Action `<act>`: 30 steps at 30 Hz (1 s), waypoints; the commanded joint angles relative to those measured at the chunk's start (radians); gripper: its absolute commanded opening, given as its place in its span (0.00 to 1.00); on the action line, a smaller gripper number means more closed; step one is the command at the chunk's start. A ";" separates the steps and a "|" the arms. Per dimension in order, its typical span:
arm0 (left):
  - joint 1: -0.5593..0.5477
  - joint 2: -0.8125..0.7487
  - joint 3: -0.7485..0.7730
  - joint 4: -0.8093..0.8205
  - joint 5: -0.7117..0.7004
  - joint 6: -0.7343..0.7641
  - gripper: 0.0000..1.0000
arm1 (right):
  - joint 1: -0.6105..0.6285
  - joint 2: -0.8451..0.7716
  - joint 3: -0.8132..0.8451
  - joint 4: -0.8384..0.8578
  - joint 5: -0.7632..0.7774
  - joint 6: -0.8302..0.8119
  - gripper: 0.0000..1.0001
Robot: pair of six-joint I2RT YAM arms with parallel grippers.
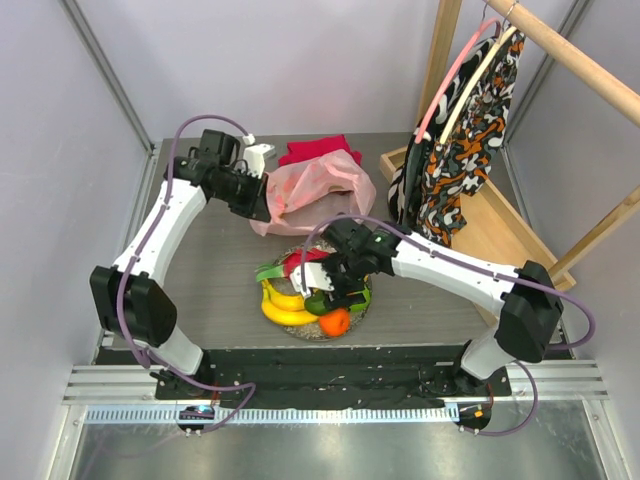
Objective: Take the fake fruits out of the plastic bag
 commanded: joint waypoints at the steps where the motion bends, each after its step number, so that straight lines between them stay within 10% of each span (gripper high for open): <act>1: -0.001 -0.071 -0.007 0.011 -0.017 0.028 0.00 | 0.023 0.019 0.088 0.018 -0.021 0.007 0.43; 14: 0.003 -0.100 0.022 -0.001 -0.090 0.017 0.00 | 0.249 0.047 0.072 0.177 0.083 0.585 0.41; 30: 0.033 -0.060 0.167 -0.024 -0.115 -0.029 0.03 | -0.200 0.245 0.338 0.183 0.236 0.525 0.37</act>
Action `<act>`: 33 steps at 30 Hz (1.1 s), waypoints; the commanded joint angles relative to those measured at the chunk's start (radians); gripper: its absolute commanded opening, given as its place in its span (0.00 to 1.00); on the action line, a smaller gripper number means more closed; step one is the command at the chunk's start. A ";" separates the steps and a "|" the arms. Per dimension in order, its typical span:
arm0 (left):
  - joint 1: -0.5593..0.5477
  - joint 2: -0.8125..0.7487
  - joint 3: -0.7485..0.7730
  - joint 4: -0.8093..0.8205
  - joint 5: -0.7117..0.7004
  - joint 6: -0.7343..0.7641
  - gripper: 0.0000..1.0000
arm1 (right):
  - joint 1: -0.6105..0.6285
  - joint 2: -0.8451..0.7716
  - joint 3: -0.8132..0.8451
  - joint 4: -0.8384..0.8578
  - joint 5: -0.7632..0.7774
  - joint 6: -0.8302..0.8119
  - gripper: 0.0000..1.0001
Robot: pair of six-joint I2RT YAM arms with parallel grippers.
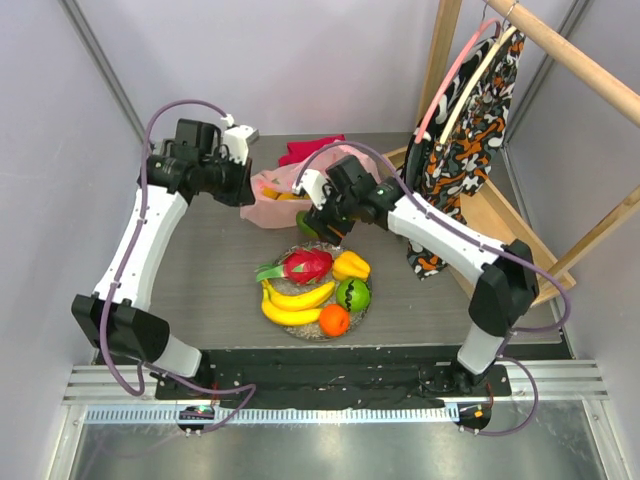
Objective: Take the fake fruits out of the plastic bag
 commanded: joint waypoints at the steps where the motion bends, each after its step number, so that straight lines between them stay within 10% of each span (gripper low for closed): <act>1: 0.004 0.067 0.102 -0.002 0.016 -0.026 0.03 | -0.040 0.092 0.040 0.016 0.040 -0.060 0.37; 25: 0.004 0.202 0.129 0.022 0.103 -0.043 0.04 | -0.103 0.393 0.203 -0.189 -0.176 -0.142 0.44; 32: 0.004 0.223 0.147 0.025 0.109 -0.045 0.04 | -0.102 0.393 0.202 -0.226 -0.210 -0.111 0.68; 33: 0.004 0.225 0.150 0.027 0.111 -0.043 0.04 | -0.103 0.395 0.212 -0.227 -0.196 -0.111 0.99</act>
